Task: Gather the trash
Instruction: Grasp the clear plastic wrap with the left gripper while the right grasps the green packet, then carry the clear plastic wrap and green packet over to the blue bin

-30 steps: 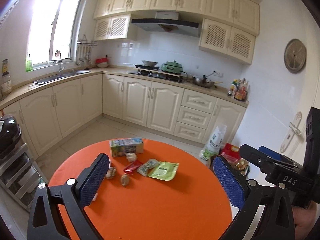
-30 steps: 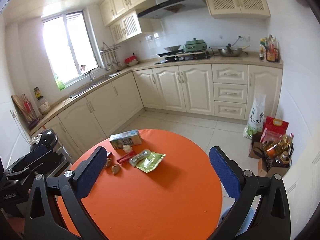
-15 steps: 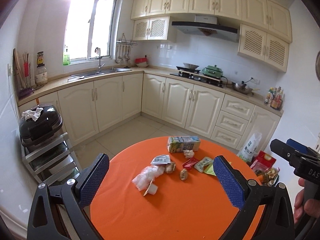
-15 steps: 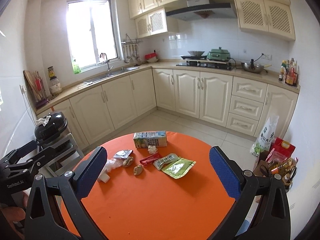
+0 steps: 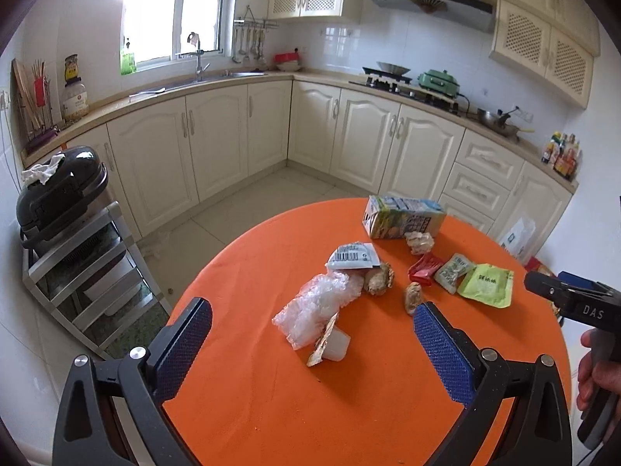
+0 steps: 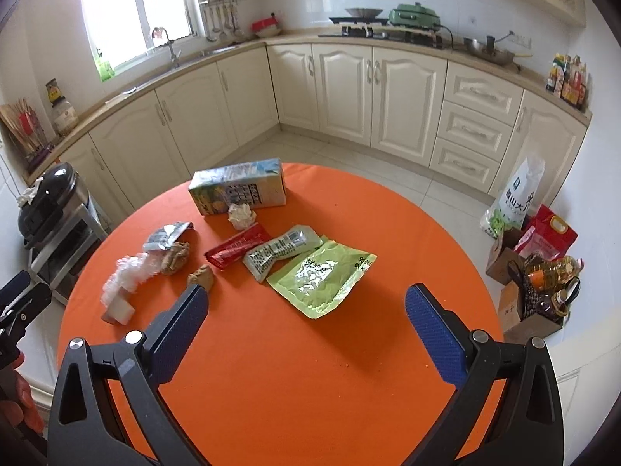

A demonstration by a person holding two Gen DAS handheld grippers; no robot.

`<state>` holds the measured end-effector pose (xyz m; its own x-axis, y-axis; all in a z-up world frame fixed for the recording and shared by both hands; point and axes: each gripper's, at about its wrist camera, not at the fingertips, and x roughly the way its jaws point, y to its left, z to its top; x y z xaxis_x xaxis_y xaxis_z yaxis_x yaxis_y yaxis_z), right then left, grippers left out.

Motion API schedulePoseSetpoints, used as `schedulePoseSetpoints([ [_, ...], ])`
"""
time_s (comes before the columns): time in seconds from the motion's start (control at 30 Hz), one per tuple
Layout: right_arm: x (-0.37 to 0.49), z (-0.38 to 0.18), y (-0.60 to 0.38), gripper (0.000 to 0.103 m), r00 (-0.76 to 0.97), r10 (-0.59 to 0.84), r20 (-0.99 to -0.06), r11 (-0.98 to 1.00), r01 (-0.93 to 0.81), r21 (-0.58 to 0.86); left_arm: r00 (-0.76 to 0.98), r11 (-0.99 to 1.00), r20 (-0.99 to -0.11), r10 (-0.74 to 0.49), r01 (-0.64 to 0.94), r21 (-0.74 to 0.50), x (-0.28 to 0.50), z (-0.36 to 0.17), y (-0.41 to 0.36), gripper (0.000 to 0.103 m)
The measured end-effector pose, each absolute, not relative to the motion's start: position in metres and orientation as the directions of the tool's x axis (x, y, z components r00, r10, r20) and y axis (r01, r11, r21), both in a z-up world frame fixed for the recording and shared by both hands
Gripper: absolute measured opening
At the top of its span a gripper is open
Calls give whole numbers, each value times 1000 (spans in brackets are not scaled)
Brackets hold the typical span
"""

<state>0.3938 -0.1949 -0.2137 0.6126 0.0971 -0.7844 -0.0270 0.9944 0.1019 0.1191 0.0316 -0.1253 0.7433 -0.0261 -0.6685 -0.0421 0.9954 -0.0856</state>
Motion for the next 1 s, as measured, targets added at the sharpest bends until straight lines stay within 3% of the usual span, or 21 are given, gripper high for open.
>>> schedulePoseSetpoints([
  [0.23,441,-266,-201,90,526,93,-845,992,21,122,675,998,-738,-13,-30,-46,188,-142,28,102],
  [0.5,468,-295,-198,67,481,74,-874,995,26,99,582,999,-813,9,23,28,272,-160,17,97],
  [0.57,468,-296,-196,47,488,72,-870,996,9,88,550,998,-835,-19,57,15,289,-165,13,75],
  [0.6,468,-296,-194,38,491,71,-868,997,-3,80,533,998,-845,-36,67,0,296,-166,12,73],
  [0.63,466,-296,-193,33,492,75,-867,997,-13,79,549,997,-835,-33,70,7,301,-163,11,64],
  [0.67,465,-295,-193,22,493,91,-865,996,-28,89,550,997,-834,-47,83,-2,305,-162,10,51],
  [0.73,462,-295,-194,17,490,114,-865,993,-40,108,557,996,-828,-60,90,-11,315,-158,9,26],
  [1.0,432,-275,-209,12,523,158,-838,986,-34,165,610,995,-787,-92,94,-43,327,-138,22,23],
])
